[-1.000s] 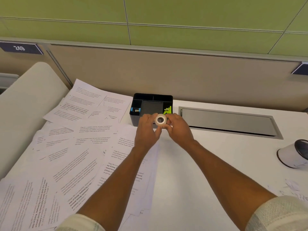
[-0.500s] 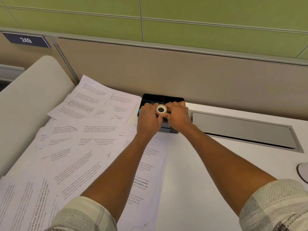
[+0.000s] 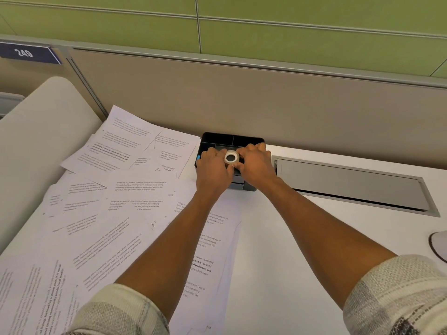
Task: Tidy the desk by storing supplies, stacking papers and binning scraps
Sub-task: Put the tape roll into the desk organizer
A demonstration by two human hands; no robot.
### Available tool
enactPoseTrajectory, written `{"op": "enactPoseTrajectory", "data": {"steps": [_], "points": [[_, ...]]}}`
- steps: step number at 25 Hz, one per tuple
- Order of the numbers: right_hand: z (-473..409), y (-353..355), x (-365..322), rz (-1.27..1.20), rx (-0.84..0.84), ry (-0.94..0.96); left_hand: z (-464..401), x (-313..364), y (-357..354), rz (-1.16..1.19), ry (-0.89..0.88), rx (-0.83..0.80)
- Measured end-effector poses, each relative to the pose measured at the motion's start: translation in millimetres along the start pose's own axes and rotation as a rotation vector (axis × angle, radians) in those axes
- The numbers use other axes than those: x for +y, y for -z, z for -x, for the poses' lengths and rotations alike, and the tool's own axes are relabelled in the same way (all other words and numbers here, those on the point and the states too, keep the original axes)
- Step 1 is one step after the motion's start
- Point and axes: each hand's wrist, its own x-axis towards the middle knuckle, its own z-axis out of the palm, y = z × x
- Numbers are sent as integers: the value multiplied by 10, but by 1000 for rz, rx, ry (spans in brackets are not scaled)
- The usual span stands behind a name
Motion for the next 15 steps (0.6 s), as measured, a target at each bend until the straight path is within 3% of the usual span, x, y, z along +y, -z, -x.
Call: {"op": "enactPoseTrajectory", "data": {"steps": [8, 15], "points": [[276, 245, -15, -13, 38, -59, 264, 68, 193, 0, -13, 5], [1098, 492, 70, -37, 40, -95, 964, 156, 320, -27, 34, -89]]}}
